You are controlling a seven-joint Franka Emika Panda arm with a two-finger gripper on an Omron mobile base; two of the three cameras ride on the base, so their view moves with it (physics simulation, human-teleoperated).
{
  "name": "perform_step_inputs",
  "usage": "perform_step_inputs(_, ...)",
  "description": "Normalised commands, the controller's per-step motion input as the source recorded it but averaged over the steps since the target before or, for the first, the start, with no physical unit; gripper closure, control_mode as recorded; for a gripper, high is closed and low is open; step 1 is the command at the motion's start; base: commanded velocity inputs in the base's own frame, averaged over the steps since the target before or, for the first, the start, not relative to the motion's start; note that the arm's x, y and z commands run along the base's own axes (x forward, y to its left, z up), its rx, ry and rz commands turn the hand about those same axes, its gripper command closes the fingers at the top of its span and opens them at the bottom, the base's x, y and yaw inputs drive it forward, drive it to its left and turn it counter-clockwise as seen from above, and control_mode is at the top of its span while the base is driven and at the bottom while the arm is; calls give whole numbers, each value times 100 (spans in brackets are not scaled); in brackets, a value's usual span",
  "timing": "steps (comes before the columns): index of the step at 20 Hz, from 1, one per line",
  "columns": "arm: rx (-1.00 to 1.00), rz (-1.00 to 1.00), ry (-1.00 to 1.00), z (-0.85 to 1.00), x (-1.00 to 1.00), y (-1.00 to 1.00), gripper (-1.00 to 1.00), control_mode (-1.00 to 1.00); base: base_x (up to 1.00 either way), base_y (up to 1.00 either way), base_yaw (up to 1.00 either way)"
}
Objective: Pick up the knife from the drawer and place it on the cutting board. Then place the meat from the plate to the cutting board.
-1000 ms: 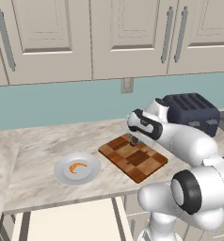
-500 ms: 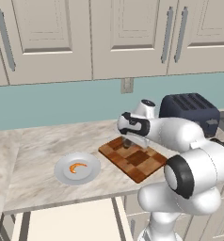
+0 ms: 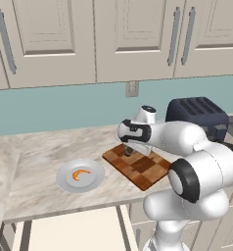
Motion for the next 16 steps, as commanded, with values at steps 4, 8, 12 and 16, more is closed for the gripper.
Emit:
perform_step_inputs(4,0,0,0,-19,0,3,100,-100,0,0,0)
perform_step_inputs(8,0,0,0,-23,1,15,100,-100,0,0,0)
perform_step_inputs(12,0,0,0,-18,13,13,100,-100,0,0,0)
perform_step_inputs(16,0,0,-2,-13,11,5,100,-100,0,0,0)
